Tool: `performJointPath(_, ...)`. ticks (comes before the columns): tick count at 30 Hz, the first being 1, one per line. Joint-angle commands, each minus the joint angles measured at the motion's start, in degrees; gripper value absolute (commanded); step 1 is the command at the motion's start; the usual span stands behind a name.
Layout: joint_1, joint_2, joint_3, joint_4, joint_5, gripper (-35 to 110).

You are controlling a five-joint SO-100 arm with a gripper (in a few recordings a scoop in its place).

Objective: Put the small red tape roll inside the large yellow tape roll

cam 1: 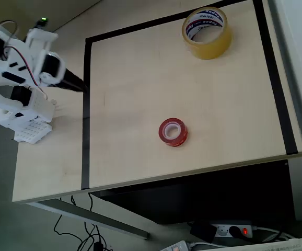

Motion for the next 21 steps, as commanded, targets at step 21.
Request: performJointPath(21, 10.0, -60.1, -53.4, 12.1, -20.9, 27)
